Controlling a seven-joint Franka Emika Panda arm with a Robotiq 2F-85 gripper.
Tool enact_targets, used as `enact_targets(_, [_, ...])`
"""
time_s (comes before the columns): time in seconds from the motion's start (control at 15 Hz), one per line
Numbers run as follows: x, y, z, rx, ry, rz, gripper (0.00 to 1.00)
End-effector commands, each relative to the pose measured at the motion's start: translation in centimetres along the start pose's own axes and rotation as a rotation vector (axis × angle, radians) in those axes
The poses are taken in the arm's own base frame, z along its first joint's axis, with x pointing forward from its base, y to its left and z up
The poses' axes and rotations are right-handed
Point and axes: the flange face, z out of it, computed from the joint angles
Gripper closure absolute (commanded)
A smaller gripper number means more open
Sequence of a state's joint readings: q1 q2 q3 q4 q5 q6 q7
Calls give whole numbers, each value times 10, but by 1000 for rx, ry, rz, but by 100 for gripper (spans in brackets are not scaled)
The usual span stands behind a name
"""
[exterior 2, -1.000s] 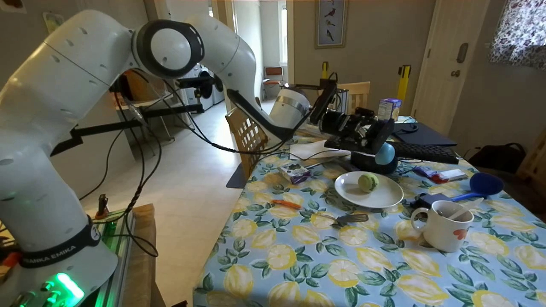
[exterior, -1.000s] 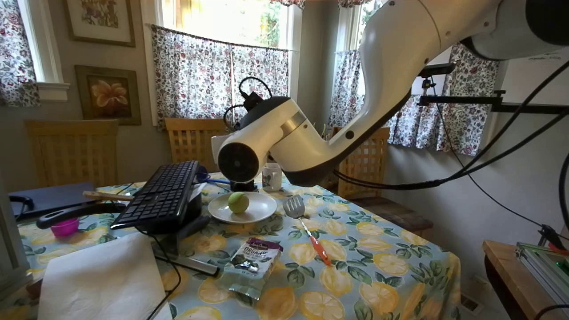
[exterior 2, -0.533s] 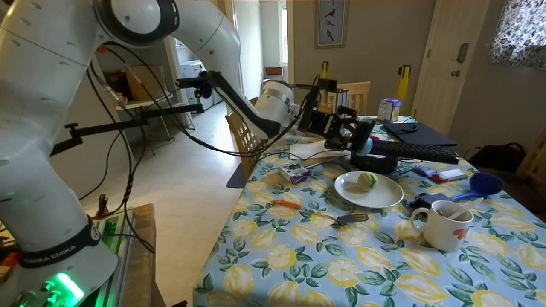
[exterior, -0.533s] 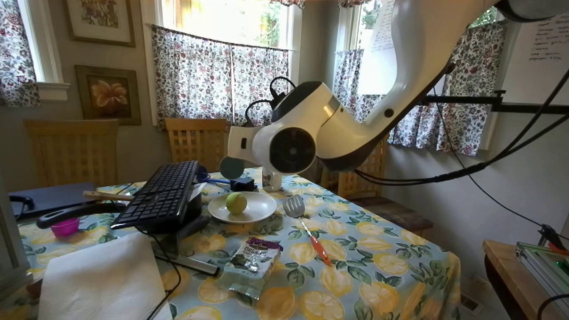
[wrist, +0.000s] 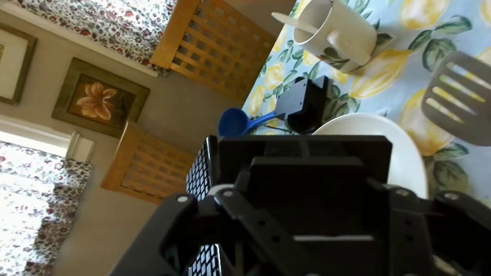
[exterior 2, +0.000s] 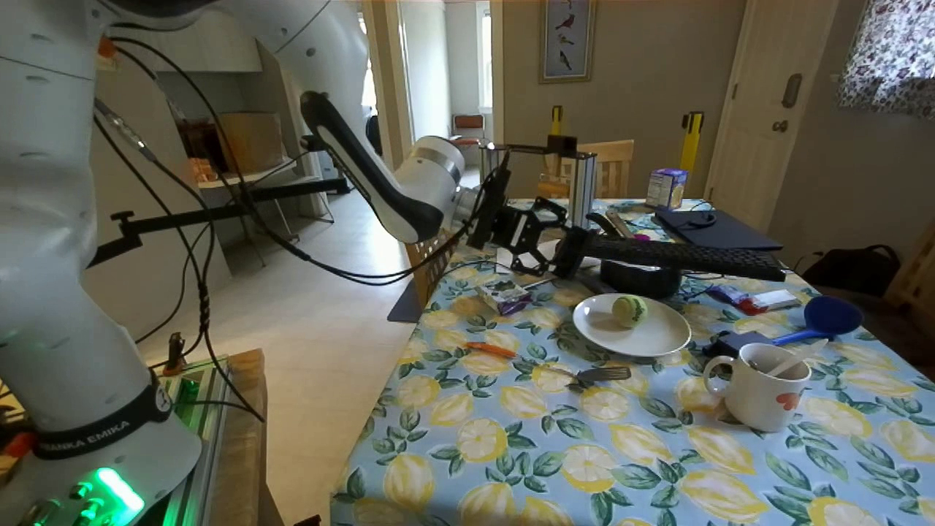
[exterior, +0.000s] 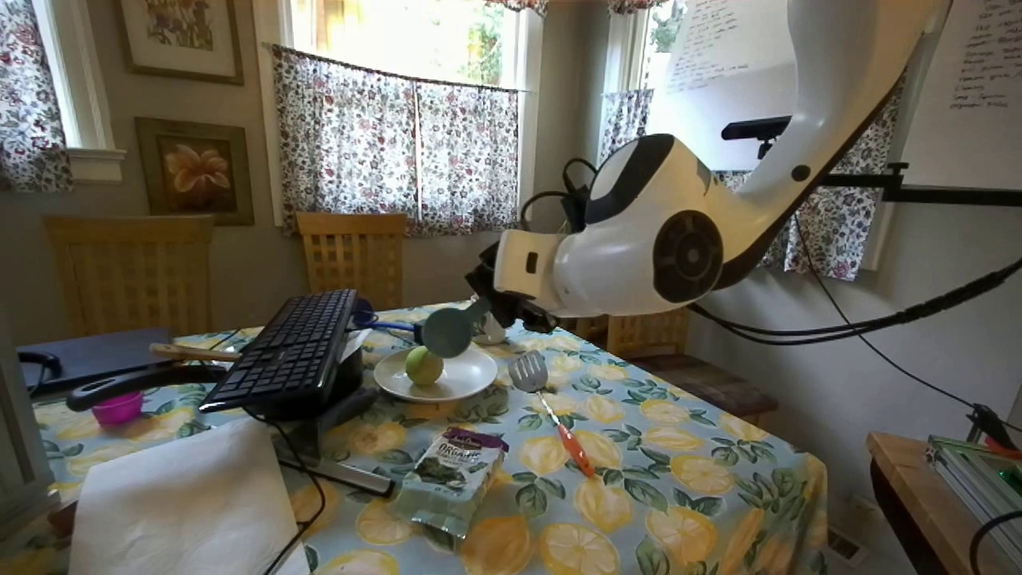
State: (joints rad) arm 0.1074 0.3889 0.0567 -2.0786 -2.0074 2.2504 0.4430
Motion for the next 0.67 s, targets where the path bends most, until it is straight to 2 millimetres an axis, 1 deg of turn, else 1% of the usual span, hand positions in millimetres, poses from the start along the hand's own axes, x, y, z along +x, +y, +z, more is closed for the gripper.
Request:
enact_targets(0.0, [-55, -23, -22, 58, 43, -9, 67])
enact_targets(0.07, [-71, -28, -20, 84, 75, -18, 67])
enact_targets(0.13, [-83, -30, -19, 106, 107, -30, 67])
enact_targets(0.33, [-118, -25, -6, 159, 238, -47, 67])
enact_targets(0.4, [-126, -23, -1, 181, 286, -45, 67])
enact_targets(0.53, [-138, -26, 4, 231, 390, -65, 67])
enact_targets(0.6, [-138, -31, 7, 264, 444, -86, 67])
